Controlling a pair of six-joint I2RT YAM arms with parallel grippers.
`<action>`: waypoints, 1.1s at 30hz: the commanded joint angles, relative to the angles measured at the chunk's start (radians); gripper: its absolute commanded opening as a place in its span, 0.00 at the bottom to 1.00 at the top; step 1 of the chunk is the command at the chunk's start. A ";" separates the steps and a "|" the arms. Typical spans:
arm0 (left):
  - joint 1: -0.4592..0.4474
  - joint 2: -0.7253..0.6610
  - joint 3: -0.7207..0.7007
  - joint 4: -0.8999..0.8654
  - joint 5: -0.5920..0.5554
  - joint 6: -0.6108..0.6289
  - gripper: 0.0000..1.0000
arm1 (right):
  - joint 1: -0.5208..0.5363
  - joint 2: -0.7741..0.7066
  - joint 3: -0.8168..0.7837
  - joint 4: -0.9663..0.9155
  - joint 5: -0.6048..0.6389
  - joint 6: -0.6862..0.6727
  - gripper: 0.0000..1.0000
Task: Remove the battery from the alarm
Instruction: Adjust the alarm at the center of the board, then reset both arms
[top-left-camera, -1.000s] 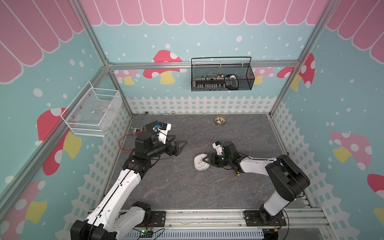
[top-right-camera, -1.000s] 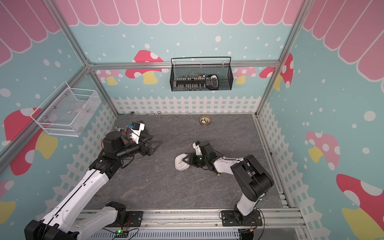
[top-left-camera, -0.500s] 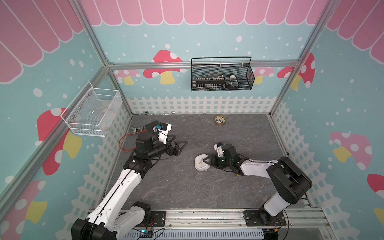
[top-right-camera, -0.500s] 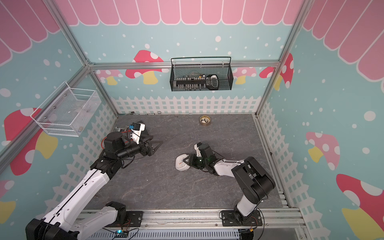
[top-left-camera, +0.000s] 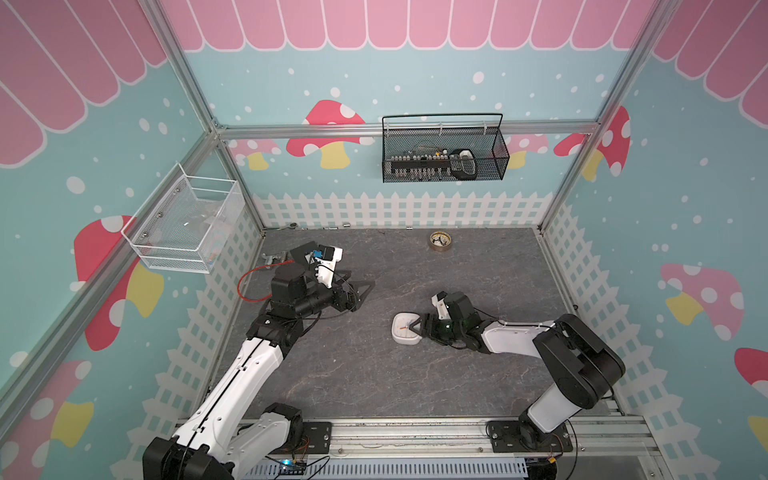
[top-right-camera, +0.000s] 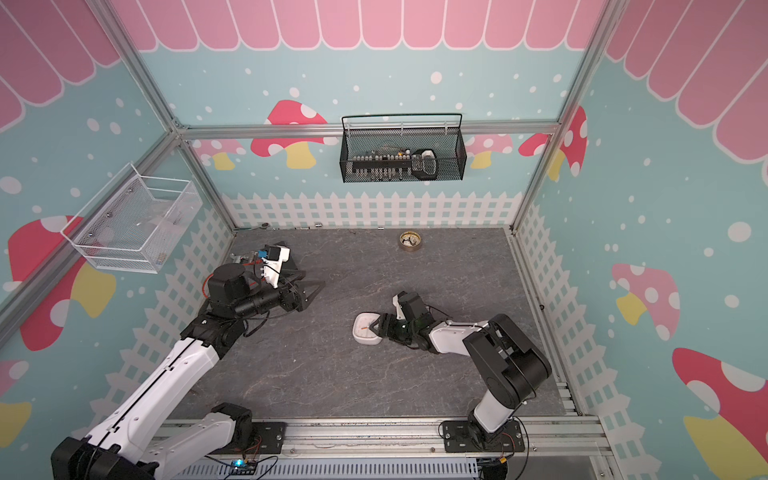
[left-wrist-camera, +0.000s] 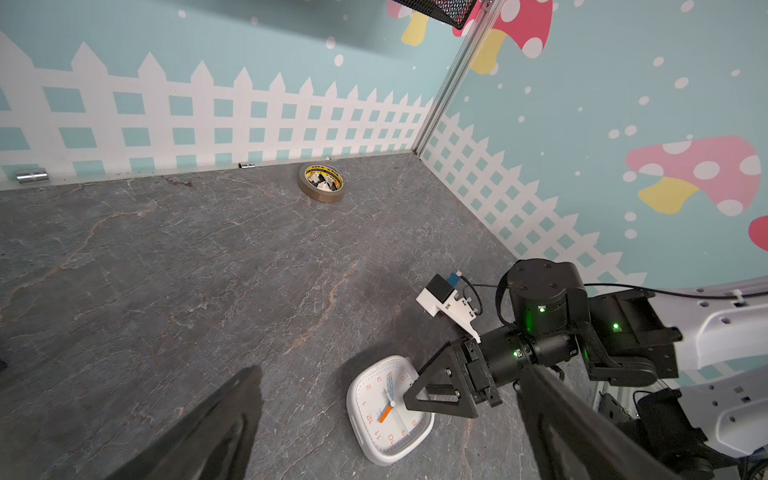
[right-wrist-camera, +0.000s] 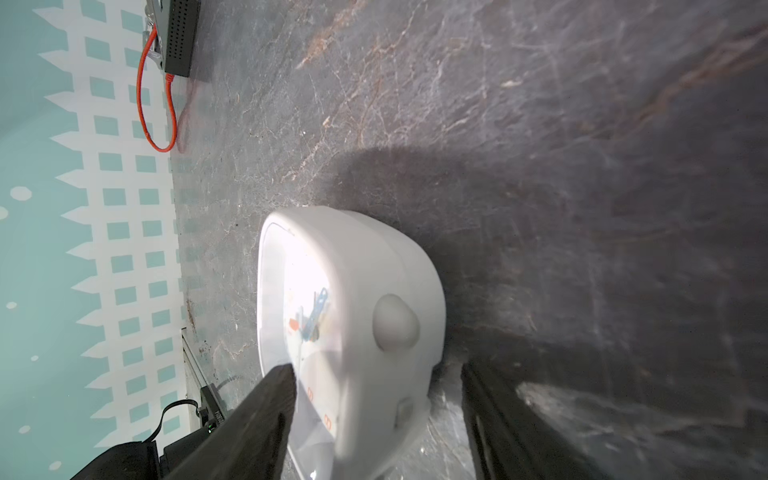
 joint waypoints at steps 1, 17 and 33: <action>0.003 -0.003 -0.013 0.019 -0.018 0.013 0.99 | 0.005 -0.029 -0.018 -0.135 0.067 -0.022 0.71; 0.009 -0.206 -0.367 0.442 -0.766 -0.069 0.99 | 0.004 -0.721 -0.113 -0.101 0.962 -0.876 0.88; 0.066 0.106 -0.771 1.361 -0.975 0.091 1.00 | -0.368 -0.128 -0.641 1.459 0.775 -1.190 0.99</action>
